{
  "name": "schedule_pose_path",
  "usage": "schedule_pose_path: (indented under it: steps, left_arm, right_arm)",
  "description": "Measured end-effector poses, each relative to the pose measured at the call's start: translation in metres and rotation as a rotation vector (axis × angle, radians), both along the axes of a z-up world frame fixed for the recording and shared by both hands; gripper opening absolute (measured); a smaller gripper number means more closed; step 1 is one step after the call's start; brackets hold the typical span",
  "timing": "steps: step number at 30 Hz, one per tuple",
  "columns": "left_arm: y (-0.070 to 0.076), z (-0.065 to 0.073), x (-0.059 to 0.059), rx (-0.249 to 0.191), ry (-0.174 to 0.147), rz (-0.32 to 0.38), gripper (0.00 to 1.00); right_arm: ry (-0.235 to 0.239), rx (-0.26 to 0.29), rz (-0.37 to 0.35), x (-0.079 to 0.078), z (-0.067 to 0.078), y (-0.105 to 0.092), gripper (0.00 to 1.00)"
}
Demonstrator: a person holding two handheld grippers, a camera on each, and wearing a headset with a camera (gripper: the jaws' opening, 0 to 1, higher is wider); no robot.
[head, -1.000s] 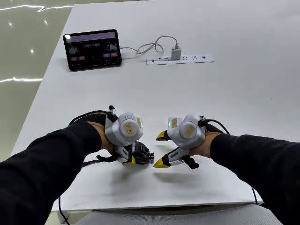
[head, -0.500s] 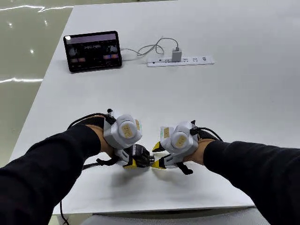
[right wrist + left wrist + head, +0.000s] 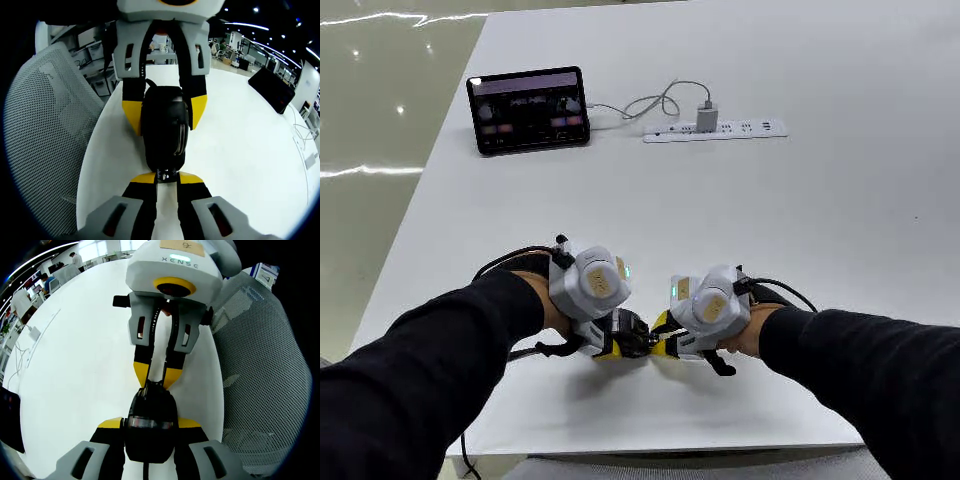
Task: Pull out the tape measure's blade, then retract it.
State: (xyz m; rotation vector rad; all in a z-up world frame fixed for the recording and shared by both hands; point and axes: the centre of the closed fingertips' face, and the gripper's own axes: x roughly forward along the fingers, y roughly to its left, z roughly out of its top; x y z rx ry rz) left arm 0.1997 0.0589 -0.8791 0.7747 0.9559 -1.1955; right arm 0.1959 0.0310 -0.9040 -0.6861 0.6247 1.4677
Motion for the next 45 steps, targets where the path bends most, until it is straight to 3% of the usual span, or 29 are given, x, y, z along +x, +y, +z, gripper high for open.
schedule_pose_path:
  steps: [17, 29, 36, 42, 45]
  left_arm:
    - [-0.001, 0.000, -0.001, -0.013, 0.013, -0.039, 0.33]
    - [-0.001, 0.000, 0.000, -0.021, 0.008, -0.022, 0.33]
    - [-0.001, 0.000, 0.000, -0.024, 0.010, -0.016, 0.33]
    - [-0.002, 0.000, 0.000, -0.027, 0.010, -0.014, 0.33]
    - [-0.002, -0.001, 0.000, -0.028, 0.009, -0.016, 0.33]
  right_arm:
    - [0.032, -0.015, -0.019, -0.001, 0.000, -0.006, 0.09]
    - [0.055, -0.026, -0.032, -0.001, 0.000, -0.018, 0.09]
    - [0.036, -0.036, -0.023, -0.002, -0.001, -0.016, 0.10]
    - [0.051, -0.046, -0.033, -0.003, -0.001, -0.015, 0.12]
    - [0.028, -0.066, -0.003, -0.004, -0.002, -0.014, 0.12]
